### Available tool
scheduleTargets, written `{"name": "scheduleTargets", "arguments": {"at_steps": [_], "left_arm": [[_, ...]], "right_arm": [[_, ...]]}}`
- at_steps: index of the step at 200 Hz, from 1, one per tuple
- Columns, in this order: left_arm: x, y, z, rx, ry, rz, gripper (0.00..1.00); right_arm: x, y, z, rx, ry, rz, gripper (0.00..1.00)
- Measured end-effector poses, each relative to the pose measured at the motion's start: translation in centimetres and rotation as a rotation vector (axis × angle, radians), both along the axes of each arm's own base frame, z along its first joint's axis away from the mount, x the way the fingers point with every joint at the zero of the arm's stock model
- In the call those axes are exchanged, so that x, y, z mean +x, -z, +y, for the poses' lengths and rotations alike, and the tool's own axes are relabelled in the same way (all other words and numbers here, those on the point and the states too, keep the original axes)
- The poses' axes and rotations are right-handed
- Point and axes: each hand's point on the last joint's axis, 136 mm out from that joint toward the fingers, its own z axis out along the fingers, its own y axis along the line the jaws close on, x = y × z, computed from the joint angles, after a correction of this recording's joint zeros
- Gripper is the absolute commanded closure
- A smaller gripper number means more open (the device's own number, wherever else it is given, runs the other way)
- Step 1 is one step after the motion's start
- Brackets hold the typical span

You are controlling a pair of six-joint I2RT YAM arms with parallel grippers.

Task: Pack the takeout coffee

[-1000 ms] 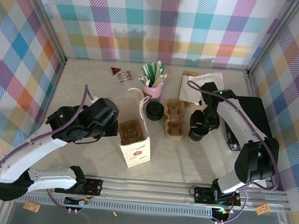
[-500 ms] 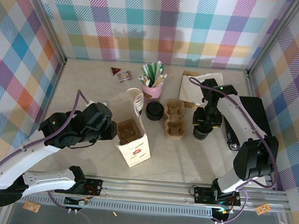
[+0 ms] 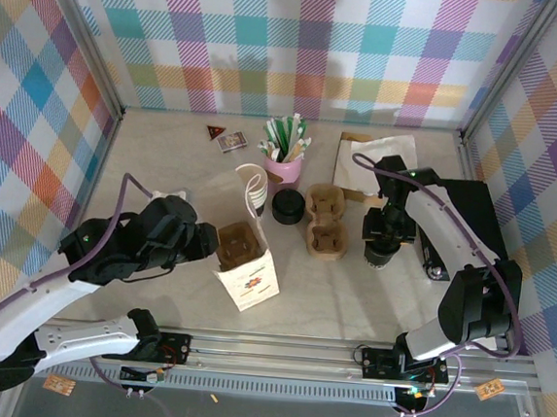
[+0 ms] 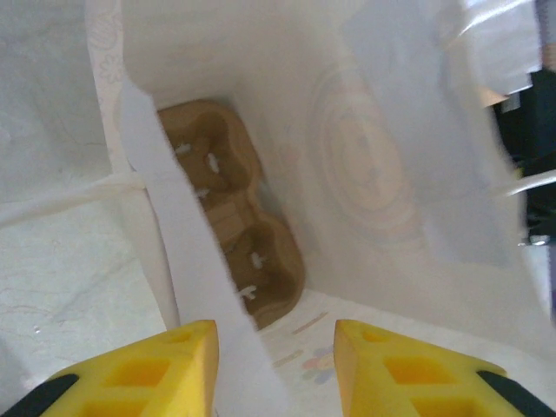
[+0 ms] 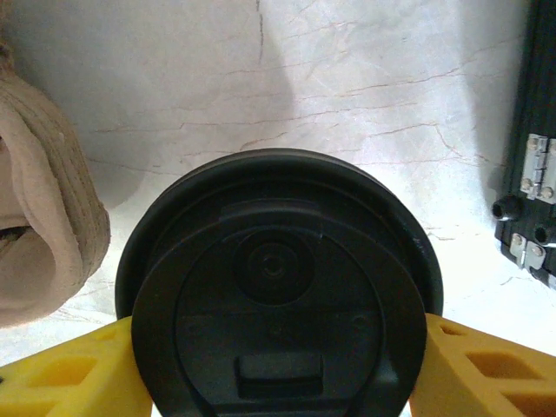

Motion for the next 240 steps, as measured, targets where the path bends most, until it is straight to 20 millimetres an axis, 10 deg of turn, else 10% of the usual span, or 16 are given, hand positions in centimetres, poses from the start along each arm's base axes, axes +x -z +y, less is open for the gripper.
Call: {"name": "scheduleTargets", "arguments": {"at_steps": [60, 126, 240], "left_arm": [[2.1, -6.3, -1.0, -0.004, -0.017, -0.092, 0.6], [1.0, -3.4, 1.5, 0.098, -0.133, 0.041, 0.6], [1.2, 1.0, 0.1, 0.179, -0.143, 0.171, 0.78]], "right_arm": [[0.0, -0.3, 0.4, 0.028, -0.032, -0.015, 0.36], [0.8, -1.9, 1.2, 0.066, -0.04, -0.053, 0.37], [0.5, -2.5, 1.9, 0.11, -0.041, -0.05, 0.37]]}}
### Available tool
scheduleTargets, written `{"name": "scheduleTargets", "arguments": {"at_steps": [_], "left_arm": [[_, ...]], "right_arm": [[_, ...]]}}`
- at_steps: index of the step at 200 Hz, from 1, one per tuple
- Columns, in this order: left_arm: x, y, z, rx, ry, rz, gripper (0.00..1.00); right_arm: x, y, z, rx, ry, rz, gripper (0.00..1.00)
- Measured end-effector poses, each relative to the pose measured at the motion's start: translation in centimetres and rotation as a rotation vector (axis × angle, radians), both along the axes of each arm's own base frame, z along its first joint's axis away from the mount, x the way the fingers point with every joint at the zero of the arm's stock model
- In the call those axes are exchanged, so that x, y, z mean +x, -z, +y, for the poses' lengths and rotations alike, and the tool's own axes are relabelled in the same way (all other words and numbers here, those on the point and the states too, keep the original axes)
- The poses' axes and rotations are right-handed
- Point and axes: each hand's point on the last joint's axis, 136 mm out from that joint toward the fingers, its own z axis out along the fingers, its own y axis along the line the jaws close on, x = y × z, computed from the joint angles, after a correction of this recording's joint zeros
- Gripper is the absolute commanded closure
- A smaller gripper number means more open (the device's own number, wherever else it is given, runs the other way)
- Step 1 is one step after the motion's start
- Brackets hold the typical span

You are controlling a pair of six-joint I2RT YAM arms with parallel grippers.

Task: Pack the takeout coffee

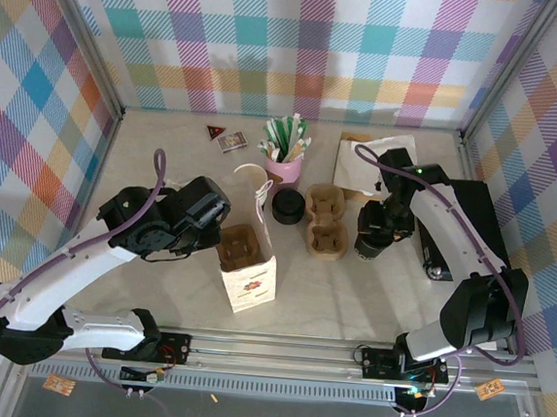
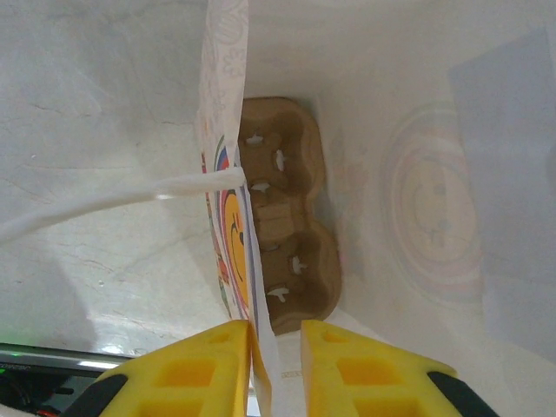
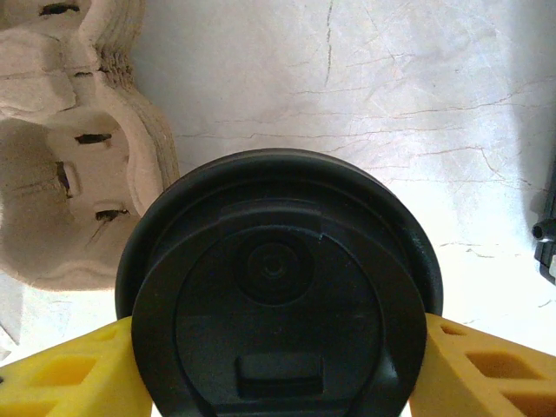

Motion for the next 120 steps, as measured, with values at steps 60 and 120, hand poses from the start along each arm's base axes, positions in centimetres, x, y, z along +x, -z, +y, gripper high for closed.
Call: {"name": "scheduleTargets", "arguments": {"at_steps": [60, 120], "left_arm": [[-0.1, 0.2, 0.1, 0.004, 0.023, 0.012, 0.82], [0.1, 0.7, 0.3, 0.03, 0.073, 0.035, 0.93]], "right_arm": [[-0.1, -0.3, 0.0, 0.008, 0.015, -0.007, 0.37], [0.4, -2.9, 0.1, 0.016, 0.023, -0.043, 0.38]]}}
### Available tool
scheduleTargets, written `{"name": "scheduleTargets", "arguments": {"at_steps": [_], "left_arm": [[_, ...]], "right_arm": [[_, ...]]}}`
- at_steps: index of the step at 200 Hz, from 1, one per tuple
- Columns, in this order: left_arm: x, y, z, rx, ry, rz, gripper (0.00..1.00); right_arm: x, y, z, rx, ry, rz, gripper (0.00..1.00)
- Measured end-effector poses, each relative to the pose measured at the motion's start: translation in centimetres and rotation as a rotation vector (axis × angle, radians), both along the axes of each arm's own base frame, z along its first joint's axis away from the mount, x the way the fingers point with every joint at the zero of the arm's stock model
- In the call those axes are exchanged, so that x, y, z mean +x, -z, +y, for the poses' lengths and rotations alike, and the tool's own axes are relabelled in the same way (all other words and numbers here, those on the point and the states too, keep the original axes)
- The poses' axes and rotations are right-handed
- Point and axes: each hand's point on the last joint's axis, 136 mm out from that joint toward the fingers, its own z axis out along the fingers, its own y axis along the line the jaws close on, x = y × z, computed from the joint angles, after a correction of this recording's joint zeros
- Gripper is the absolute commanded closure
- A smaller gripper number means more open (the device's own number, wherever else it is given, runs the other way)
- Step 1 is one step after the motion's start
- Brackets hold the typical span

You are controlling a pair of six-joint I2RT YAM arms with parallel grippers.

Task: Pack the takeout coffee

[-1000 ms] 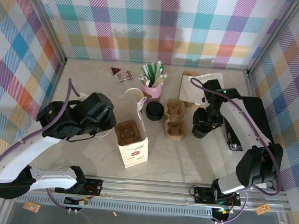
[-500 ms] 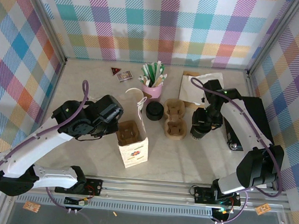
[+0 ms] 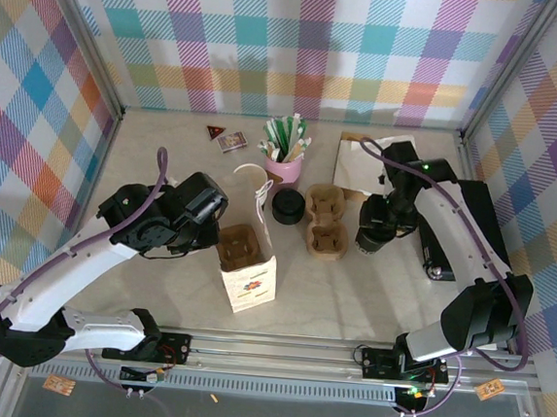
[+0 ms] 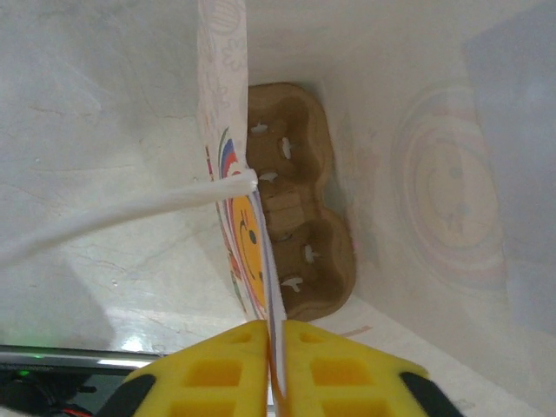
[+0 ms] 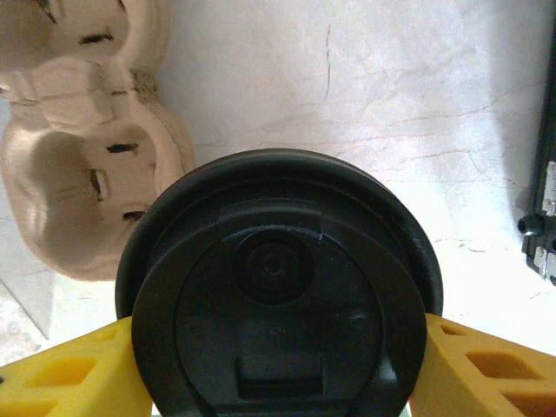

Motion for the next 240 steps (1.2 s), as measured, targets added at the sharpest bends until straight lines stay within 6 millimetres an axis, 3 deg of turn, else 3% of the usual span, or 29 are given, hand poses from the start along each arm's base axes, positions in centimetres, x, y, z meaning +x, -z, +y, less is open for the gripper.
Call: {"name": "scheduleTargets", "arguments": {"at_steps": [41, 95, 164, 225, 234, 240], "left_arm": [[0.5, -0.1, -0.6, -0.01, 0.062, -0.011, 1.0], [0.9, -0.2, -1.5, -0.001, 0.183, -0.037, 1.0], [1.2, -0.7, -4.3, -0.109, 0.292, -0.076, 1.0], [-0.8, -0.6, -3.5, -0.17, 0.314, -0.079, 1.0], [-0.8, -0.5, -3.4, -0.169, 0.315, -0.079, 0.95], [-0.8, -0.5, -3.4, -0.168, 0.317, -0.08, 0.83]], "right_arm": [[0.7, -2.2, -0.1, -0.008, -0.001, -0.027, 0.38], [1.1, -4.2, -0.2, -0.019, 0.024, -0.022, 0.4], [-0.8, -3.3, -0.5, -0.035, 0.154, 0.066, 0.4], [-1.4, -3.1, -0.4, -0.002, 0.274, 0.078, 0.42], [-1.4, -3.2, -0.4, -0.002, 0.282, 0.08, 0.42], [-1.5, -3.3, -0.4, -0.001, 0.288, 0.08, 0.42]]}}
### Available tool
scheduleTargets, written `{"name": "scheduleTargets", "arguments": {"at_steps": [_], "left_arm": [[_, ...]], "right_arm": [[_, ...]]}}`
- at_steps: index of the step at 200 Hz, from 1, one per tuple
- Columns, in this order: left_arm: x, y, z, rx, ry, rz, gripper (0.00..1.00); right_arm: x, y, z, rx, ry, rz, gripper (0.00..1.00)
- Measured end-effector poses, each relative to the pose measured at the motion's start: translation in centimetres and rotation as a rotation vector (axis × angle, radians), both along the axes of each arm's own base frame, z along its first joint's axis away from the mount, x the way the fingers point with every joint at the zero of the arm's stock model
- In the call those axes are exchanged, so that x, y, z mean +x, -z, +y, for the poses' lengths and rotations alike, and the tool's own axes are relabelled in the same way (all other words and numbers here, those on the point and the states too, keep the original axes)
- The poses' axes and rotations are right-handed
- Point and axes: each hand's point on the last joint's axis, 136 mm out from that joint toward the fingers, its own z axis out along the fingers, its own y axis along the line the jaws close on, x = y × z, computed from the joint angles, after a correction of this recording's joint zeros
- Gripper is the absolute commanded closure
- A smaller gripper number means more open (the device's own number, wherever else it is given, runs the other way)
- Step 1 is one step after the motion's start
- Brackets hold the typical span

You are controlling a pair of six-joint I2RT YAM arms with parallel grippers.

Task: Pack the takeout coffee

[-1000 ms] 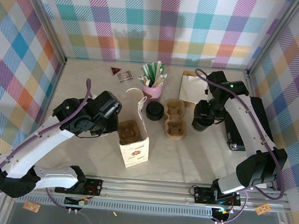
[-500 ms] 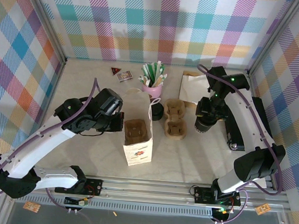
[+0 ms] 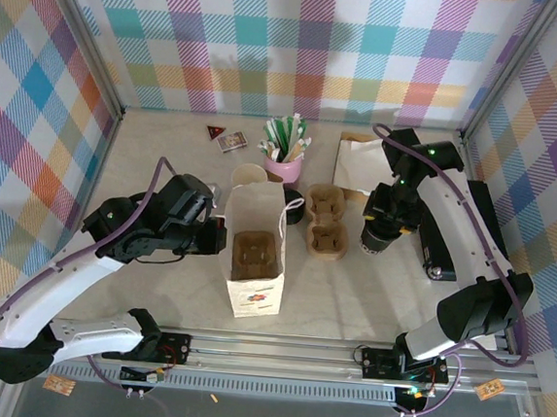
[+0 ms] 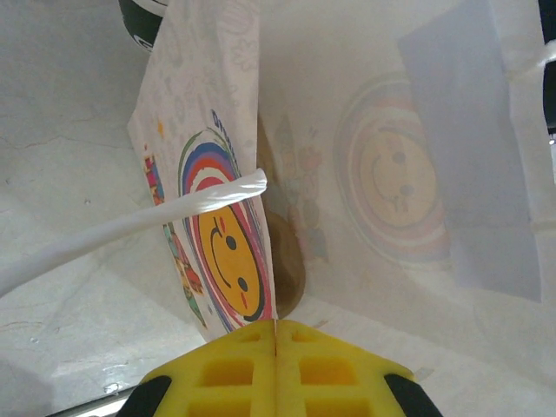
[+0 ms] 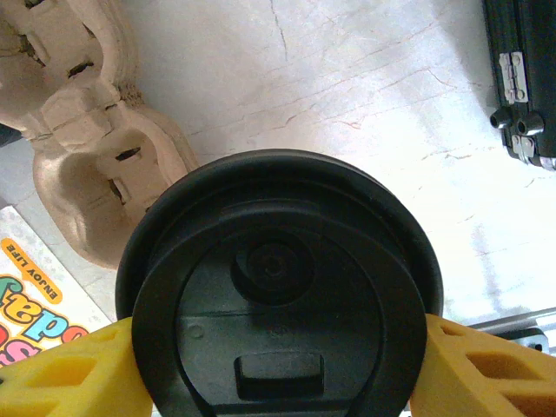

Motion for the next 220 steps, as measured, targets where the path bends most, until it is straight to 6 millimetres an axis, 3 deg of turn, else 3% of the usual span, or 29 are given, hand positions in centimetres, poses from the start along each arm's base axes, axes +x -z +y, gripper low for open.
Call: {"name": "scheduleTargets", "arguments": {"at_steps": [9, 24, 58, 96, 120, 133, 156, 181, 209, 220], "left_arm": [[0.1, 0.1, 0.1, 0.01, 0.007, -0.004, 0.69], [0.7, 0.2, 0.2, 0.025, -0.001, 0.0, 0.63], [2.9, 0.1, -0.6, 0.058, -0.008, 0.014, 0.65], [3.1, 1.0, -0.8, 0.092, 0.015, 0.05, 0.72], [2.6, 1.1, -0.6, 0.098, 0.026, 0.071, 0.55], [2.2, 0.9, -0.3, 0.101, 0.029, 0.082, 0.54], [1.5, 0.1, 0.3, 0.096, 0.028, 0.076, 0.6], [0.7, -0.6, 0.8, 0.082, 0.043, 0.063, 0.79], [0.3, 0.2, 0.2, 0.091, 0.08, 0.11, 1.0], [0.3, 0.8, 0.0, 0.11, 0.097, 0.138, 1.0]], "right_arm": [[0.0, -0.4, 0.0, 0.004, 0.006, -0.005, 0.42], [-0.1, -1.2, 0.2, 0.016, 0.013, -0.014, 0.43], [-0.4, -3.4, 0.6, 0.046, 0.032, -0.046, 0.43], [-0.3, -6.1, 1.2, 0.077, 0.021, -0.111, 0.43], [0.4, -8.6, 2.0, 0.11, 0.0, -0.195, 0.43], [0.9, -9.7, 2.6, 0.124, -0.016, -0.231, 0.43], [1.9, -10.8, 4.0, 0.14, -0.058, -0.269, 0.44], [2.6, -11.1, 5.6, 0.15, -0.105, -0.279, 0.44], [2.5, -11.3, 6.6, 0.159, -0.132, -0.282, 0.44], [2.4, -11.6, 6.9, 0.17, -0.143, -0.289, 0.44]]}}
